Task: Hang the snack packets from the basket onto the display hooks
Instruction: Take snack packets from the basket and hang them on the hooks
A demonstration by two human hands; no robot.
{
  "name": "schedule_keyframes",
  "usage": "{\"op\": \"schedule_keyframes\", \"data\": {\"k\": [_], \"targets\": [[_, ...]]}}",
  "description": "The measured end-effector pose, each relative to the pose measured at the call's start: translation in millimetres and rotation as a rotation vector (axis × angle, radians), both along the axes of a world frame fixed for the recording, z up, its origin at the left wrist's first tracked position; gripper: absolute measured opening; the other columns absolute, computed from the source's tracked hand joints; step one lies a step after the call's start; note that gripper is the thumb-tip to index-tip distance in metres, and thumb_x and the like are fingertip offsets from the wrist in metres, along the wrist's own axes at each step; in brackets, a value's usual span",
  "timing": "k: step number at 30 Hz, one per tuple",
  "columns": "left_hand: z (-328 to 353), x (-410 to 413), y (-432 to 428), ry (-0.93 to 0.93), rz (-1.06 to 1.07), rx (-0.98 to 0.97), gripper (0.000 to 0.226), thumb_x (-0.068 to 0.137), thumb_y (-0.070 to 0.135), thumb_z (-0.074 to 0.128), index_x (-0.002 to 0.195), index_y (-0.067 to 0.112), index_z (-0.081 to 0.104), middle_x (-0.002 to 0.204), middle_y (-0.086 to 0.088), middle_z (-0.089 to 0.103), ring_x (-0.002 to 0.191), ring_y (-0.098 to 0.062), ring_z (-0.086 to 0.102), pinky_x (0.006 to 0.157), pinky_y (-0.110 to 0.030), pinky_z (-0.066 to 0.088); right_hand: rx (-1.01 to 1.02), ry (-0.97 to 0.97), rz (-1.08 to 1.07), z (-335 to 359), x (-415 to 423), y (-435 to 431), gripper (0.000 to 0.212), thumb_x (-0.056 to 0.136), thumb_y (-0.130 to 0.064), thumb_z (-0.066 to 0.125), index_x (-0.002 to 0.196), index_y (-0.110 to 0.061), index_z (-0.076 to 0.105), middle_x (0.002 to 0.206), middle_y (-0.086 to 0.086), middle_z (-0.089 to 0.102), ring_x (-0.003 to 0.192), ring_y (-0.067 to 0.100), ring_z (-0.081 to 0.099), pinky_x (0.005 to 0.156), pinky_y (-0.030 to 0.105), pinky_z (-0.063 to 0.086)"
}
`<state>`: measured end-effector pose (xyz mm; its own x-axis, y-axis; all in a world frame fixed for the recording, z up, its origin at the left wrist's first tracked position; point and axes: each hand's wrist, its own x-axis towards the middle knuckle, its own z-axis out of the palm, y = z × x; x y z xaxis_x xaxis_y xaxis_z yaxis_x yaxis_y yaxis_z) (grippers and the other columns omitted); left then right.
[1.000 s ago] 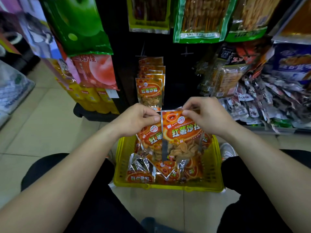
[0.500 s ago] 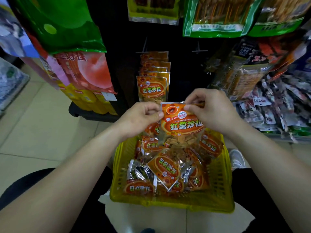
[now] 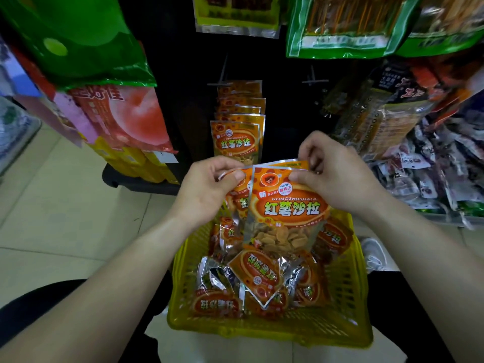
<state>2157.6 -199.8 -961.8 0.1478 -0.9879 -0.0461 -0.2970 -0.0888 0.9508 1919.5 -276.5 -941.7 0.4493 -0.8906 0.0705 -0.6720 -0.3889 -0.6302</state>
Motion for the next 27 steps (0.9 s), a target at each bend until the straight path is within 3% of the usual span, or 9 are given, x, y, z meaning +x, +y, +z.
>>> {"op": "schedule_keyframes", "data": {"k": [3,4,6,9,13,17,20,23,27], "targets": [[3,-6,3,0.03,-0.033,0.002,0.011,0.094,0.023,0.067,0.093,0.032,0.073,0.09,0.012,0.076,0.086,-0.006,0.072,0.069,-0.016,0.054,-0.01,0.065,0.048,2,-1,3,0.043,0.084,-0.047,0.071,0.121,-0.041,0.048,0.077,-0.013,0.055,0.068,0.003,0.06,0.055,0.029,0.045],[3,-7,4,0.024,-0.046,0.005,0.011,0.094,0.025,0.066,0.094,0.033,0.074,0.091,0.013,0.076,0.088,-0.005,0.072,0.07,-0.016,0.054,-0.023,0.102,0.066,3,-1,4,0.039,0.085,-0.049,0.069,0.119,-0.041,0.053,0.077,-0.014,0.056,0.071,0.005,0.06,0.057,0.032,0.047],[3,-11,5,0.014,-0.066,0.008,0.011,0.095,0.025,0.065,0.097,0.031,0.074,0.094,0.013,0.076,0.092,-0.004,0.071,0.072,-0.015,0.054,-0.023,0.158,0.084,5,0,6,0.018,0.087,-0.053,0.064,0.097,-0.038,0.063,0.08,-0.015,0.062,0.077,0.008,0.063,0.063,0.036,0.052],[5,-18,6,-0.002,-0.087,0.01,0.013,0.097,0.025,0.062,0.101,0.03,0.073,0.098,0.014,0.074,0.096,-0.002,0.068,0.074,-0.014,0.053,-0.029,0.209,0.057,4,2,8,0.026,0.088,-0.059,0.06,0.078,-0.035,0.061,0.08,-0.011,0.067,0.076,0.01,0.064,0.064,0.035,0.052],[4,-25,8,0.004,-0.103,0.018,0.016,0.088,0.026,0.073,0.1,0.037,0.069,0.1,0.015,0.073,0.099,0.002,0.066,0.075,-0.015,0.055,-0.063,0.208,-0.011,4,1,9,0.037,0.087,-0.065,0.054,0.078,-0.031,0.065,0.077,-0.009,0.067,0.074,0.011,0.063,0.063,0.032,0.05],[3,-24,6,0.005,-0.024,0.007,0.02,0.084,0.022,0.077,0.092,0.039,0.072,0.095,0.015,0.072,0.095,0.003,0.066,0.068,-0.012,0.054,-0.042,0.181,-0.002,4,2,9,0.036,0.086,-0.066,0.053,0.074,-0.033,0.061,0.074,-0.012,0.066,0.07,0.006,0.062,0.058,0.029,0.049],[4,-16,2,0.071,0.053,0.017,0.015,0.084,0.022,0.078,0.093,0.034,0.074,0.094,0.011,0.075,0.091,-0.002,0.07,0.064,-0.015,0.055,0.004,0.106,0.042,5,-2,5,0.023,0.088,-0.057,0.059,0.081,-0.035,0.062,0.075,-0.018,0.063,0.071,0.0,0.061,0.056,0.026,0.044],[5,-9,0,0.114,0.074,0.029,0.014,0.087,0.021,0.075,0.098,0.03,0.074,0.094,0.012,0.076,0.09,-0.006,0.073,0.065,-0.019,0.057,0.103,-0.017,0.087,5,-10,-1,0.009,0.089,-0.038,0.069,0.096,-0.036,0.064,0.088,-0.017,0.066,0.083,0.0,0.063,0.064,0.022,0.047],[5,-5,0,0.114,0.061,0.034,0.016,0.09,0.019,0.072,0.099,0.032,0.073,0.095,0.011,0.077,0.091,-0.009,0.073,0.067,-0.022,0.059,0.111,-0.069,0.066,0,-11,1,0.005,0.092,-0.038,0.066,0.088,-0.036,0.062,0.082,-0.016,0.066,0.075,-0.004,0.062,0.058,0.014,0.042]]}}
